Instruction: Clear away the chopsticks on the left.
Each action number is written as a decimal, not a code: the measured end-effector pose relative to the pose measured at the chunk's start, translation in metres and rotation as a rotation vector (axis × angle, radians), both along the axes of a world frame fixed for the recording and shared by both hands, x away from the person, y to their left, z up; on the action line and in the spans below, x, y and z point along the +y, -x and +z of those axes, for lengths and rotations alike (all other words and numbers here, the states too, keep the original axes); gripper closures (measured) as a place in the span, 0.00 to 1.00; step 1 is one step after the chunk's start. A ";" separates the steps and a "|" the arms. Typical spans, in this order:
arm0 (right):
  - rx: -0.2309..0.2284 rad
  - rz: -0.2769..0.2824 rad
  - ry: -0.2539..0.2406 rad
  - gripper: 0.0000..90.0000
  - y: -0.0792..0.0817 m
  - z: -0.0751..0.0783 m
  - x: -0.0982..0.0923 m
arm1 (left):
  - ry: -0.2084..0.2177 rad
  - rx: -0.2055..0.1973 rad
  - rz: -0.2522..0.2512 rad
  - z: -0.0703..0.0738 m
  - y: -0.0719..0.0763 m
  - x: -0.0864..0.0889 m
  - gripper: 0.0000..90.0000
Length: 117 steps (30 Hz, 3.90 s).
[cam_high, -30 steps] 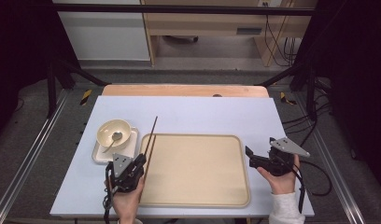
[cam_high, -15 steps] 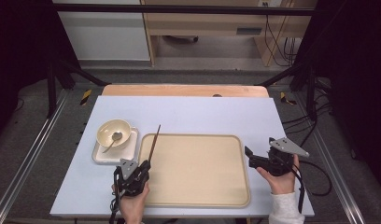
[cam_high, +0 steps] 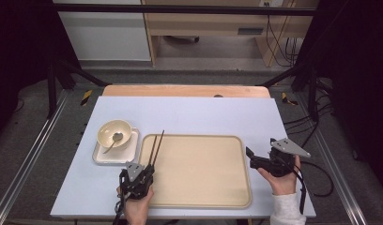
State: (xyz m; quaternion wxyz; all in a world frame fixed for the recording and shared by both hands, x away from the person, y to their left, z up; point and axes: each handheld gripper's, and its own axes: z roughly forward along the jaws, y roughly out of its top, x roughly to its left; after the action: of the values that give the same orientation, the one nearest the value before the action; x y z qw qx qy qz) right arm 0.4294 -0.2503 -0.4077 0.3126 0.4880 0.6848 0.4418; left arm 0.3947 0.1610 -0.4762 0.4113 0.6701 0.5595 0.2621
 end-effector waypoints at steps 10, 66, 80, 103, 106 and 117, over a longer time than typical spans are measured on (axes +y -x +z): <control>0.001 0.002 0.004 0.07 0.000 -0.001 0.001 | -0.026 0.030 -0.002 -0.005 -0.001 -0.005 0.94; 0.002 -0.003 0.004 0.07 -0.001 -0.001 -0.001 | -0.090 0.014 -0.384 0.015 -0.050 0.015 1.00; 0.003 -0.002 0.008 0.07 -0.001 -0.002 0.000 | -0.194 0.078 -0.463 0.001 -0.068 0.011 1.00; 0.002 -0.002 0.007 0.07 -0.001 -0.001 0.000 | -0.238 0.084 -0.435 -0.001 -0.069 0.014 1.00; 0.001 -0.002 0.007 0.07 -0.001 -0.001 0.000 | -0.244 0.086 -0.420 -0.001 -0.069 0.017 1.00; 0.003 -0.002 0.009 0.07 -0.001 -0.002 0.000 | -0.210 0.086 -0.389 -0.002 -0.067 0.026 1.00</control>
State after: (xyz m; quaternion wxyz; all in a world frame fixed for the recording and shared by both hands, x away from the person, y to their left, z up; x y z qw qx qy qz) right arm 0.4306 -0.2502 -0.4093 0.3142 0.4878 0.6867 0.4379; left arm 0.4615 0.1869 -0.4785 0.3579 0.8152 0.4063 0.2058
